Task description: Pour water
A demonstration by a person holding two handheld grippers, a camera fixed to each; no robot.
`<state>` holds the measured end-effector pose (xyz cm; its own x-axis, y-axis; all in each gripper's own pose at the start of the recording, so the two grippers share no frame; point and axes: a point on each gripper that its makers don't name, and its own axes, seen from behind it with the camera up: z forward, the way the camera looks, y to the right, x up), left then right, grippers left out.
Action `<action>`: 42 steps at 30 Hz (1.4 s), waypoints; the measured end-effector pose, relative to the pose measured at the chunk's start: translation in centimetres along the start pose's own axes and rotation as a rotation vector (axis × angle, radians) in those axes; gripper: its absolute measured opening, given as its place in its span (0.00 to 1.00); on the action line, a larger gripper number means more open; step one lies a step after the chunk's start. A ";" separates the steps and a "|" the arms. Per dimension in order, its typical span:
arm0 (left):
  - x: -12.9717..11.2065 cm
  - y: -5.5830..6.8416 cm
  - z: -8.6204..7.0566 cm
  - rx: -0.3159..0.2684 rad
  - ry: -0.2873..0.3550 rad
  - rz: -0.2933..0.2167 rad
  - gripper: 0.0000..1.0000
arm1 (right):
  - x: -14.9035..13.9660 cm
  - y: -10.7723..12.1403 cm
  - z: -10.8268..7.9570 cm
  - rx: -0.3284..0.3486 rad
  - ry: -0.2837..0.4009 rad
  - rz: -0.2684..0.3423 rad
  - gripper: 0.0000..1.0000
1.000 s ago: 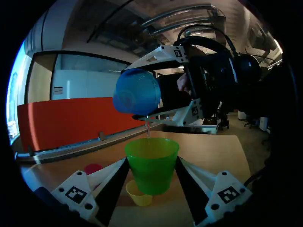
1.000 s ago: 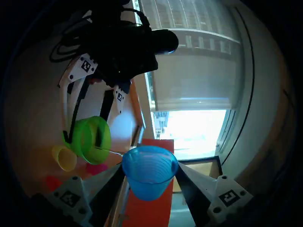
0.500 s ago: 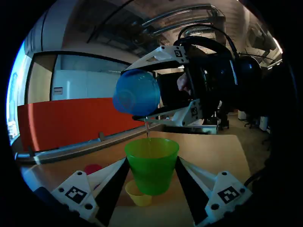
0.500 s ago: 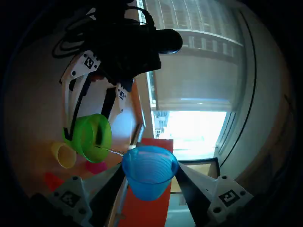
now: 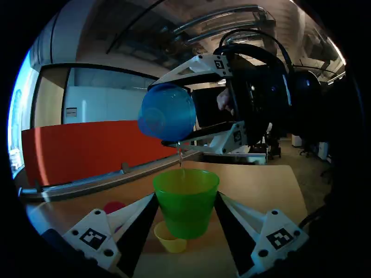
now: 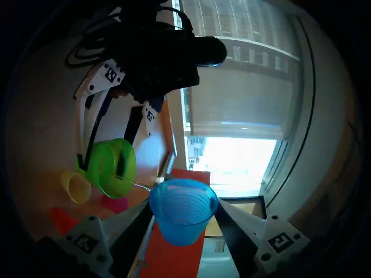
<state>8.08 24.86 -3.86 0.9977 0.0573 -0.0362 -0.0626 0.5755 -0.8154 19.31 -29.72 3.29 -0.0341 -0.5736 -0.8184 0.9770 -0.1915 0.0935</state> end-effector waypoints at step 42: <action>0.0 0.1 -0.4 0.000 -0.006 0.000 0.83 | 0.1 0.2 -0.9 -0.015 0.015 0.132 0.91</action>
<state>8.10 24.57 -4.13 0.9975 0.0621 -0.0325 -0.0624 0.5757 -0.8153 19.69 -29.12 2.67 0.0979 -0.5806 -0.8083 0.9758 -0.1035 0.1925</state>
